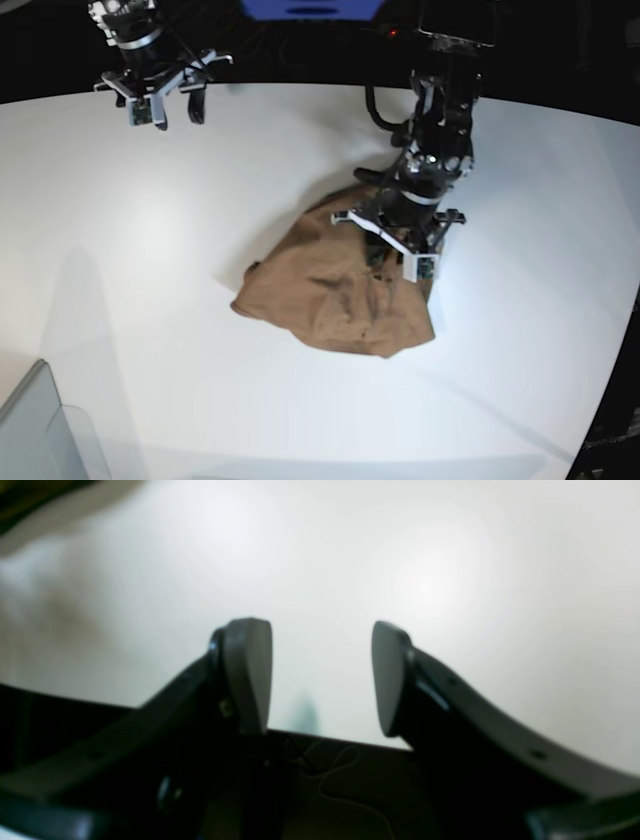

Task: Layout the t-shirt on the table in an organized manner, then fold the t-shirt properly
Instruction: 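Lower the left gripper onto the crumpled brown t-shirt and grasp it, then lift the shirt with the left gripper and swing it across the table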

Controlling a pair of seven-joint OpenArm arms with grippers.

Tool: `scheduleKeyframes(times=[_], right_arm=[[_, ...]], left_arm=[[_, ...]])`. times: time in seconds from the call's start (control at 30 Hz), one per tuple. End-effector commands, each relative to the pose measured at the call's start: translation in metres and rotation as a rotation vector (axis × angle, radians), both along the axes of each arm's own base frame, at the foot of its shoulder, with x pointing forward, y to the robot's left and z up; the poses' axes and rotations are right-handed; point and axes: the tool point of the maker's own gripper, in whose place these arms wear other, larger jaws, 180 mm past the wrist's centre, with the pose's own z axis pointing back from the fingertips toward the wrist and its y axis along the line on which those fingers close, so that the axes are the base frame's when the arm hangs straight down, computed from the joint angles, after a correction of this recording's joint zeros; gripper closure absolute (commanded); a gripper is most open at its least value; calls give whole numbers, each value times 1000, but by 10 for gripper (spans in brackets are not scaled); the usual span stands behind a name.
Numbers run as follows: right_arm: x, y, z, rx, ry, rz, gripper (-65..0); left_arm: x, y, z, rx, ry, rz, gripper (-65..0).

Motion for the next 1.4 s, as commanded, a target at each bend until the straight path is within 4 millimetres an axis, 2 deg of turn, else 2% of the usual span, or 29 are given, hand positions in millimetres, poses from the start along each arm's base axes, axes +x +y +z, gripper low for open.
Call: scheduleKeyframes(times=[0.0,0.07,0.1,0.17,0.2,0.3,0.4,0.5,0.63,0.77,0.93,1.07,1.13,1.27,1.37], right_arm=[[1,0,5,-1,-23,5,-325],[0,-1,3,-2,-17,4,-325],[0,-1,3,-2,-17,4,-325],[0,-1,3,-2,-17,4,-325],[0,-1,3,-2,-17,4,-325],[1,-1,3,-1,-18,3,-325],[5,0,3,-1,-26,3,-325],[4,-3,-2,-6,-15,-2,-325],[0,-6,-8,-13,5,-3,-325],[-5,-8,-18,-17,31,-8,-325],[-3,-10,-21,-21,32,-14,-324],[0,-10,-21,-22,28,-15,-324],[0,-10,-20,-21,26,-15,-324],[5,-9,-19,-19,16,-15,-324],[7,-7,-18,-11,10,-18,-324]], left_arm=[[15,-1,31,-20,-100,8,-22],[17,-2,52,-38,-150,17,-3],[19,-4,66,-52,-185,22,-45],[22,-7,95,-76,-256,30,0],[23,-9,108,-85,-288,28,0],[30,-17,164,-137,-424,27,-4],[25,-34,210,-218,-529,-5,-4],[18,-55,230,-255,-576,-68,-4],[7,-90,242,-281,-601,-167,-4],[5,-109,264,-297,-660,-229,-4],[-4,-128,308,-332,-822,-285,-4],[2,-129,338,-326,-912,-303,-3],[12,-123,352,-310,-951,-288,-3],[37,-91,369,-282,-991,-195,-3],[60,-52,358,-323,-941,-84,-3]])
